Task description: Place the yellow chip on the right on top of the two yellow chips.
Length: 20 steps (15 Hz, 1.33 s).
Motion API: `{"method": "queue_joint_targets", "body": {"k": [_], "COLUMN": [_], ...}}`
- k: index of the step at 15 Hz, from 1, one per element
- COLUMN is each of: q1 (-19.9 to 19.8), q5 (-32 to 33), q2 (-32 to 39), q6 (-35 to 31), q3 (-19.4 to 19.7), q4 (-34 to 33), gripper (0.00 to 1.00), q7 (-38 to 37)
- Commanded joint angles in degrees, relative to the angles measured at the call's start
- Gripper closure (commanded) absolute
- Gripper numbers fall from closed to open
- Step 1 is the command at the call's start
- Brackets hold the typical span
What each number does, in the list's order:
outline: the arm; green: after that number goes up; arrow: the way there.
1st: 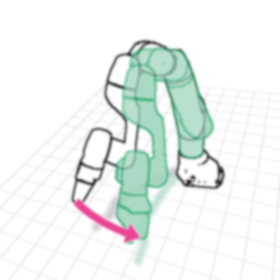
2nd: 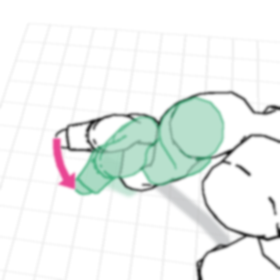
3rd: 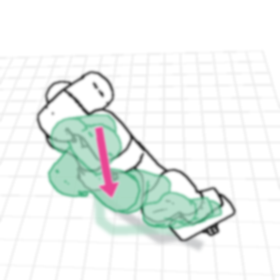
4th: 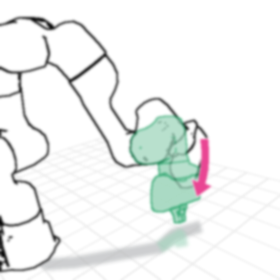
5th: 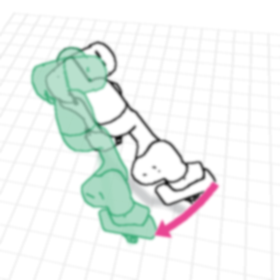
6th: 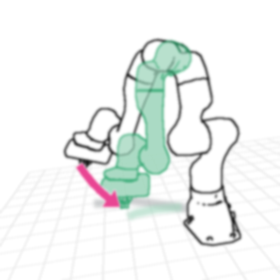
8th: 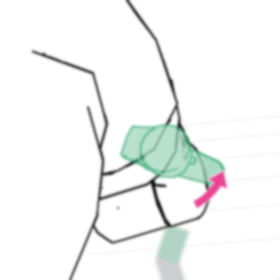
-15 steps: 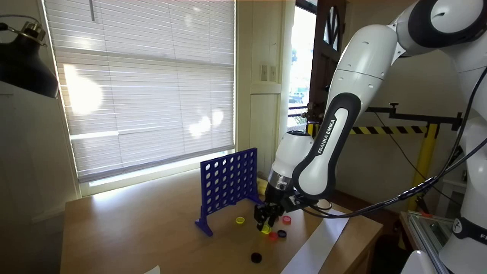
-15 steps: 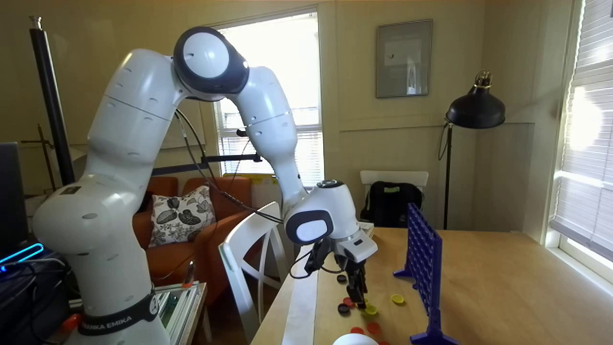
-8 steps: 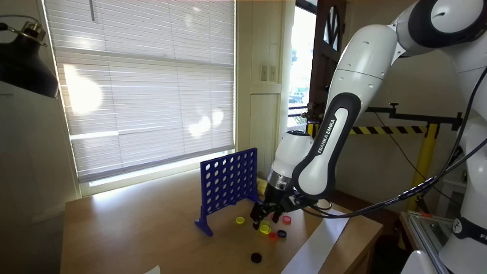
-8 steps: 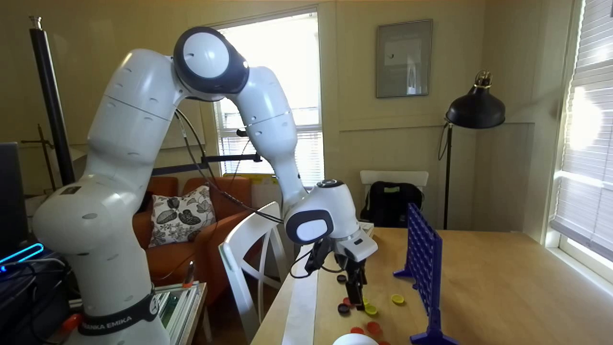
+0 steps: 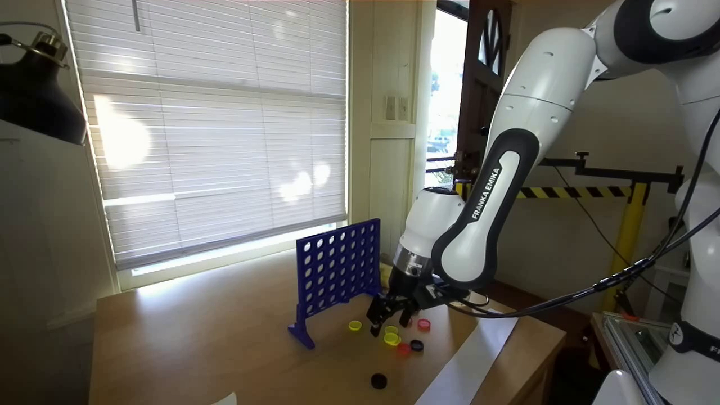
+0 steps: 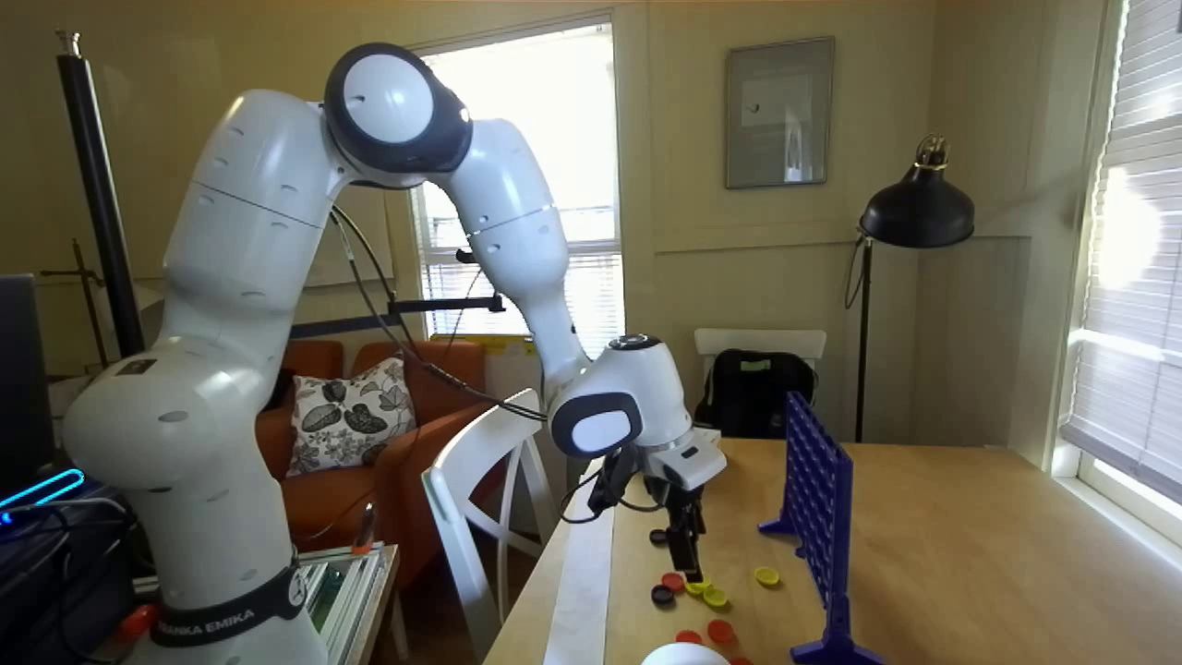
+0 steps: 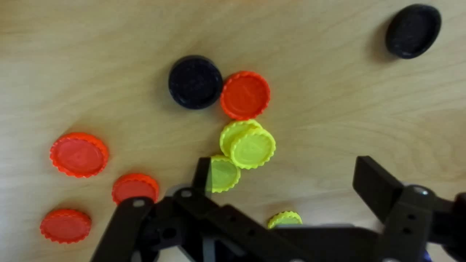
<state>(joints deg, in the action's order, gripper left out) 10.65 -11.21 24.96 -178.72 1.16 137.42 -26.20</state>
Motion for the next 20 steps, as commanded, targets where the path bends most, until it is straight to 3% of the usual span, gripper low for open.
{"method": "queue_joint_targets", "body": {"k": [1,7,13,16,17,20], "q1": [1.84,4.11,1.56,1.35,0.32,0.06], "q5": [-0.71,5.59,9.32,12.33,10.07,10.98], "q2": [-4.11,-10.43,-15.71,-17.57,-14.84,-15.94], "q6": [5.24,16.61,24.64,26.17,24.81,25.3], "q3": [1.99,6.58,4.01,3.66,2.58,2.41], "q4": [1.57,2.62,3.48,4.13,2.27,2.86], "gripper": [0.0,0.0,0.0,0.0,0.0,0.0], "q7": [0.83,-1.88,-0.93,-2.51,-1.09,-1.3]}}
